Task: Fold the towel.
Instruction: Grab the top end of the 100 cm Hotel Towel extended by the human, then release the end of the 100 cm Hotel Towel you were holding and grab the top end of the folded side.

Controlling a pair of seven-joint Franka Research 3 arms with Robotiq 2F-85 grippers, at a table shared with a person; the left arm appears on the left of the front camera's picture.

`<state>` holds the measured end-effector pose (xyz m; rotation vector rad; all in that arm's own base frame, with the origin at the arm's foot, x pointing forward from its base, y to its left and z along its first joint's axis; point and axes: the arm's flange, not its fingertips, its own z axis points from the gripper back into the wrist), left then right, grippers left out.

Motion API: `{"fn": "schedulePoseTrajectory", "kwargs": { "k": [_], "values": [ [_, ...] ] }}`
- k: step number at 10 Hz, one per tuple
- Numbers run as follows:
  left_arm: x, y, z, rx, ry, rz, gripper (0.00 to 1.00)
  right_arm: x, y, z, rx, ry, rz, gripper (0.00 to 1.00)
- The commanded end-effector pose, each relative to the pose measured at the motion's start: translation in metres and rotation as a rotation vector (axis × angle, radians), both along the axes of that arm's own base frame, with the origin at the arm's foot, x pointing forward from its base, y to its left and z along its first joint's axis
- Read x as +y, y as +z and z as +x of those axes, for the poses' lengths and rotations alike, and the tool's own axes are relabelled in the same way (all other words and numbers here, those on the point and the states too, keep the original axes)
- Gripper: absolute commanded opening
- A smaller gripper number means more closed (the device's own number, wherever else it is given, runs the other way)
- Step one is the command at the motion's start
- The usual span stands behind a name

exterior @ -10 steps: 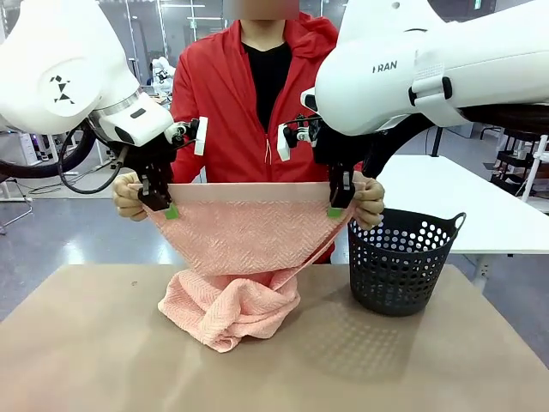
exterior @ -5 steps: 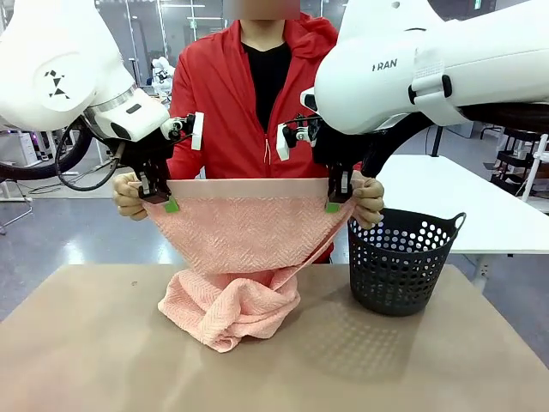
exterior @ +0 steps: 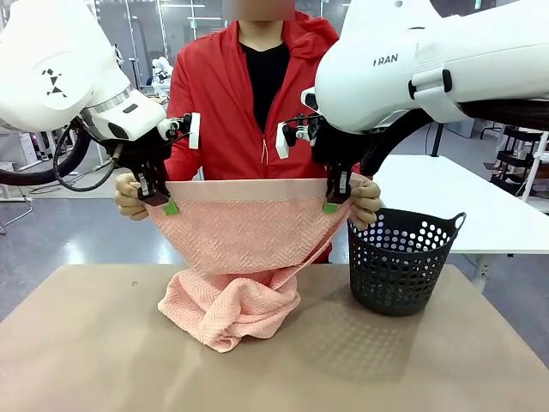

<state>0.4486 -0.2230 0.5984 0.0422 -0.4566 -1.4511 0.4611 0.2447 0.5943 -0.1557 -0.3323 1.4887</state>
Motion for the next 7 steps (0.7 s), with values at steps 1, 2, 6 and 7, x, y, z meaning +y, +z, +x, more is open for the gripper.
{"fn": "schedulePoseTrajectory", "kwargs": {
  "k": [1, 2, 6, 7],
  "values": [
    [0.0003, 0.0026, 0.0008, -0.018, 0.001, 0.013, 0.0, -0.0003, 0.0004, 0.0005, -0.011, 0.003, -0.014, 0.0],
    [0.0003, 0.0026, 0.0008, -0.018, 0.001, 0.013, 0.0, -0.0003, 0.0004, 0.0005, -0.011, 0.003, -0.014, 0.0],
    [0.0003, 0.0026, 0.0008, -0.018, 0.001, 0.013, 0.0, -0.0003, 0.0004, 0.0005, -0.011, 0.003, -0.014, 0.0],
    [0.0003, 0.0026, 0.0008, -0.018, 0.001, 0.013, 0.0, -0.0003, 0.0004, 0.0005, -0.011, 0.003, -0.014, 0.0]
  ]
}}
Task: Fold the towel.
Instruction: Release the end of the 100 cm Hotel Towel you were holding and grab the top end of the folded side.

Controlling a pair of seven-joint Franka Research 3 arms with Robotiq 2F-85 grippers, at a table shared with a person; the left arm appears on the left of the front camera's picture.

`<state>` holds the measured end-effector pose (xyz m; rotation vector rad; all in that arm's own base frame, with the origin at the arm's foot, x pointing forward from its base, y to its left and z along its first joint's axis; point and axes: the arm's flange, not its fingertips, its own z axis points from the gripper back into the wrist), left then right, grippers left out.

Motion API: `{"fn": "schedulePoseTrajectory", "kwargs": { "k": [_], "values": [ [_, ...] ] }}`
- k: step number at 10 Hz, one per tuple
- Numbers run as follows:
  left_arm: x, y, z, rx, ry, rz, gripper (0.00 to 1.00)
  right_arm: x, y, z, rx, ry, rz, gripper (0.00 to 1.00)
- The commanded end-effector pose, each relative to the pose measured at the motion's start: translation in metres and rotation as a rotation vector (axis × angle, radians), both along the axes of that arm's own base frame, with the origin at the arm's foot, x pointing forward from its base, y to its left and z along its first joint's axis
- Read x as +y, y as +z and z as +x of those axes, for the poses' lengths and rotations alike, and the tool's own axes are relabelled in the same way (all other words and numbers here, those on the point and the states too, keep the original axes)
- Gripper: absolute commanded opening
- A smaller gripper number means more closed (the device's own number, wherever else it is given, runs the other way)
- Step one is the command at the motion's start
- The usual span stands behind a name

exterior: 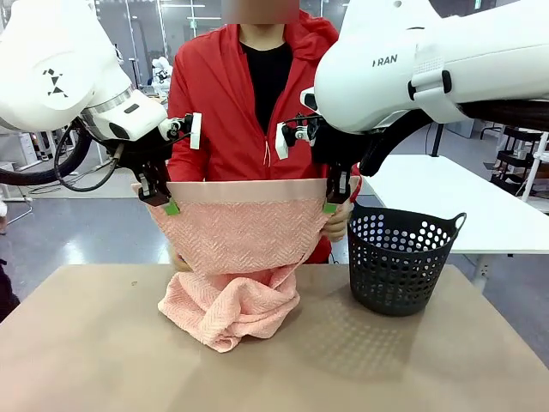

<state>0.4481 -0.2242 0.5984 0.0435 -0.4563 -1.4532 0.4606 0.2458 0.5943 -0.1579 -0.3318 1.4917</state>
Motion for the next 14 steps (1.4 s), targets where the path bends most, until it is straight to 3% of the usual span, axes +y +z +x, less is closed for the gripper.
{"fn": "schedulePoseTrajectory", "kwargs": {
  "k": [1, 14],
  "values": [
    [0.0015, 0.0026, 0.0013, -0.017, 0.002, 0.012, 0.0, -0.0014, 0.0004, 0.0011, -0.01, 0.0, -0.012, 0.0],
    [0.0015, 0.0026, 0.0013, -0.017, 0.002, 0.012, 0.0, -0.0014, 0.0004, 0.0011, -0.01, 0.0, -0.012, 0.0]
  ]
}}
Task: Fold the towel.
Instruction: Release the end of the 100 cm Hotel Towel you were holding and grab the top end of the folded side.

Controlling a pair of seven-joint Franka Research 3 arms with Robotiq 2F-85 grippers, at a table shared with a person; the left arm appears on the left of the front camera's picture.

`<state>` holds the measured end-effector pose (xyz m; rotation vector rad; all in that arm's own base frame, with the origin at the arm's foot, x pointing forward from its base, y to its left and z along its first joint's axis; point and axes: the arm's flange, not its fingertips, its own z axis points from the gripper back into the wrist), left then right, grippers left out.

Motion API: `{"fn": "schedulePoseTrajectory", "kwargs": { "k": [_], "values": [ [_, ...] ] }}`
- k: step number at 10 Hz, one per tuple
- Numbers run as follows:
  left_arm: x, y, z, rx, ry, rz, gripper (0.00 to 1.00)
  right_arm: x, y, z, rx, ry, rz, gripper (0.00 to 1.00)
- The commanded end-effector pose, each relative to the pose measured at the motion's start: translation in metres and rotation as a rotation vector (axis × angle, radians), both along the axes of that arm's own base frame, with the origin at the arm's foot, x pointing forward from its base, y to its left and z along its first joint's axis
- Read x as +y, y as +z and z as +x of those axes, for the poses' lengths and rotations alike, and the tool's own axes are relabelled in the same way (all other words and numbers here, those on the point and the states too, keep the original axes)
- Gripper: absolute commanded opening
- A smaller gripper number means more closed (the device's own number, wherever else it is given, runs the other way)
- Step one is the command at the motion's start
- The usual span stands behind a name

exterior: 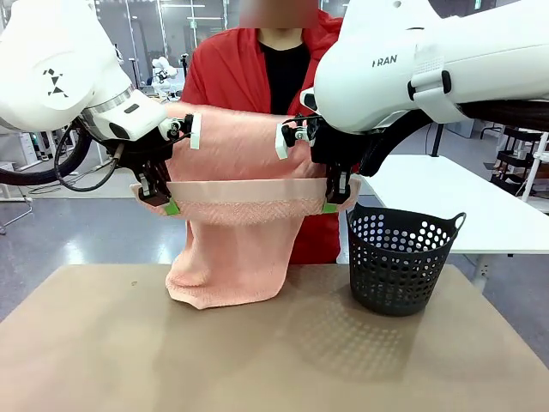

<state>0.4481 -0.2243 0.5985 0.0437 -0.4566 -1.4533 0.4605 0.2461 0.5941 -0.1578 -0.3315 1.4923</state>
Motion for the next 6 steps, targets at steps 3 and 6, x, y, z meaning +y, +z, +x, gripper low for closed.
{"fn": "schedulePoseTrajectory", "kwargs": {
  "k": [3, 6],
  "values": [
    [0.0016, 0.0025, 0.0014, -0.017, 0.002, 0.012, 0.0, -0.0017, 0.0006, 0.0012, -0.01, 0.0, -0.012, 0.0],
    [0.0016, 0.0025, 0.0014, -0.017, 0.002, 0.012, 0.0, -0.0017, 0.0006, 0.0012, -0.01, 0.0, -0.012, 0.0]
  ]
}}
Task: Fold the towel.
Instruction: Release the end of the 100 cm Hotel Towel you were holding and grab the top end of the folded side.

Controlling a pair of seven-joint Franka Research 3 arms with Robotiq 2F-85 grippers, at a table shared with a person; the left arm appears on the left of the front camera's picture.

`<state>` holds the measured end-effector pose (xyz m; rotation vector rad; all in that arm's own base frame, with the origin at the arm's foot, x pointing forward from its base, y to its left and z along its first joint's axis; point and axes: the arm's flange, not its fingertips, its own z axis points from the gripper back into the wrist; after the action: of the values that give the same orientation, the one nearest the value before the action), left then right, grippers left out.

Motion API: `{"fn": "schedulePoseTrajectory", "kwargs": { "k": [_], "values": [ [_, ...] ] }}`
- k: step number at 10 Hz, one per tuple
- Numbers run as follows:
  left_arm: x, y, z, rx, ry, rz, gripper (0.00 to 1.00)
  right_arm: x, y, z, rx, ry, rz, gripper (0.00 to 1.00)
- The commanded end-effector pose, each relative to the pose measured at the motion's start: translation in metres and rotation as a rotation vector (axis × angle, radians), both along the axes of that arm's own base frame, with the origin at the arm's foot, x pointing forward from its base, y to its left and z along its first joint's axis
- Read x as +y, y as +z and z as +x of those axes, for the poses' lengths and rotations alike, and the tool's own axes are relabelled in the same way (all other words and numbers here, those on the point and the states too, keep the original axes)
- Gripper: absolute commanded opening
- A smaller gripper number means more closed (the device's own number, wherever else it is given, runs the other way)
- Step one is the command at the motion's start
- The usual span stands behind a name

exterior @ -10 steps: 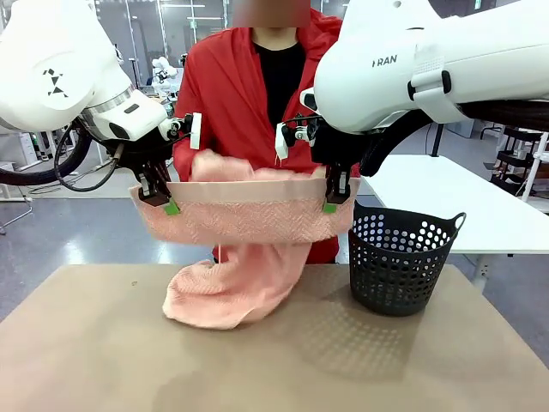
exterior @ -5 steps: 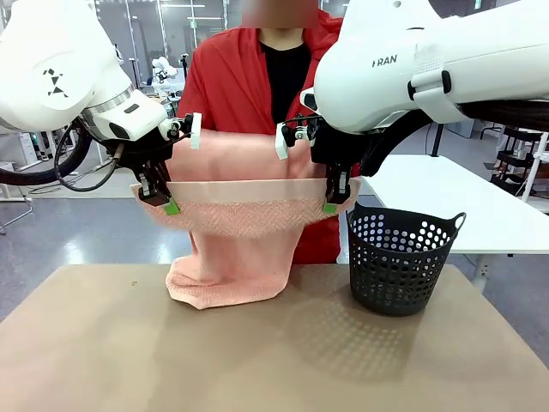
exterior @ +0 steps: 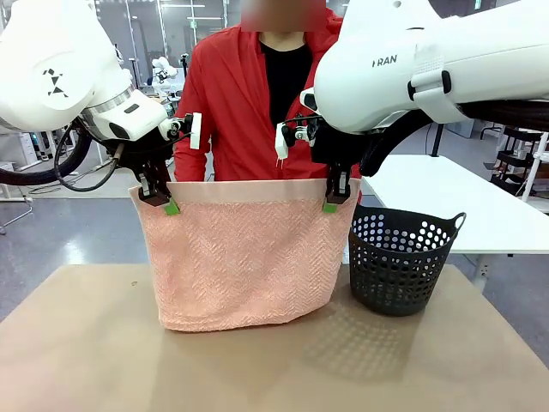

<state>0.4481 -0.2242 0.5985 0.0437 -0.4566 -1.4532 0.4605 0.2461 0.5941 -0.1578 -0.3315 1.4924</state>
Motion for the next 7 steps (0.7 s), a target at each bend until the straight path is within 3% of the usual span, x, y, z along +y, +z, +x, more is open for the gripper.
{"fn": "schedulePoseTrajectory", "kwargs": {
  "k": [1, 7],
  "values": [
    [0.0015, 0.0025, 0.0013, -0.017, 0.002, 0.012, 0.0, -0.0018, 0.0006, 0.0012, -0.01, 0.0, -0.012, 0.0],
    [0.0015, 0.0025, 0.0013, -0.017, 0.002, 0.012, 0.0, -0.0018, 0.0006, 0.0012, -0.01, 0.0, -0.012, 0.0]
  ]
}}
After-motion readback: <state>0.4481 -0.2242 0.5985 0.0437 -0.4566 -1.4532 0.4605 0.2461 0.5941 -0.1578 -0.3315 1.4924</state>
